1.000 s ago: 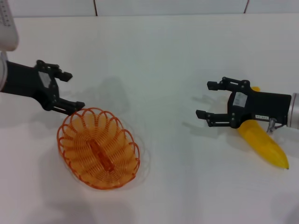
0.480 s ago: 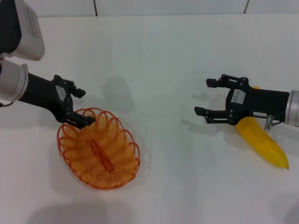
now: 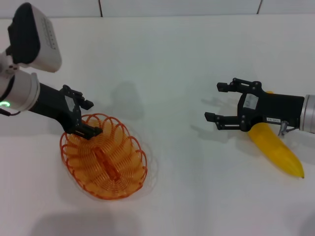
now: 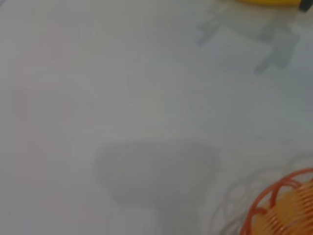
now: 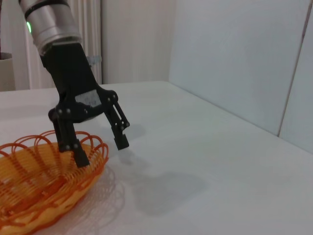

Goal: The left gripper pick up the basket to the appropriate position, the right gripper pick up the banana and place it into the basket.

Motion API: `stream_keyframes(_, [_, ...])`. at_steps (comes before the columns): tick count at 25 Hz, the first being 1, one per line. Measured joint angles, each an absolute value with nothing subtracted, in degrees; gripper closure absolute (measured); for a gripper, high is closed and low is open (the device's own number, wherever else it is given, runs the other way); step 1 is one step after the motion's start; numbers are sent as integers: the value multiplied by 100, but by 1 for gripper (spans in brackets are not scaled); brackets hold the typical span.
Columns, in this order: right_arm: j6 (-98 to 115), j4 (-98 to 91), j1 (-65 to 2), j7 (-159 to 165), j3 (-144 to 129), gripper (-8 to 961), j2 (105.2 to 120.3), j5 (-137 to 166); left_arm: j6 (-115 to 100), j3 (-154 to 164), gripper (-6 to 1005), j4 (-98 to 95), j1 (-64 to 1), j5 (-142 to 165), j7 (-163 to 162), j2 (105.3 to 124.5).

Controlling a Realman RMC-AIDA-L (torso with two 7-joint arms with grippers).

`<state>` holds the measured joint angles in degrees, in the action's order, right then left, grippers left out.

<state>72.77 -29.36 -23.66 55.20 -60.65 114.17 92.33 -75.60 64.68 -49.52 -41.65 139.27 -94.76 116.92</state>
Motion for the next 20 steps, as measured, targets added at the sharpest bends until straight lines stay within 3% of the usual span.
stream_keyframes(12, [7278, -2934, -2364, 5520, -6064, 91, 11417, 9237, -7478, 6565, 423, -4957, -4175, 13936, -9576, 11693])
stream_keyframes(17, [7277, -2929, -2364, 5520, -6065, 92, 11417, 9237, -7512, 6572, 665, -5011, -4175, 13915, -9585, 11691])
stream_keyframes(20, [7277, -2927, -2364, 5520, -6065, 92, 11417, 9238, -7518, 6574, 760, -5023, -4175, 13912, -9589, 11689])
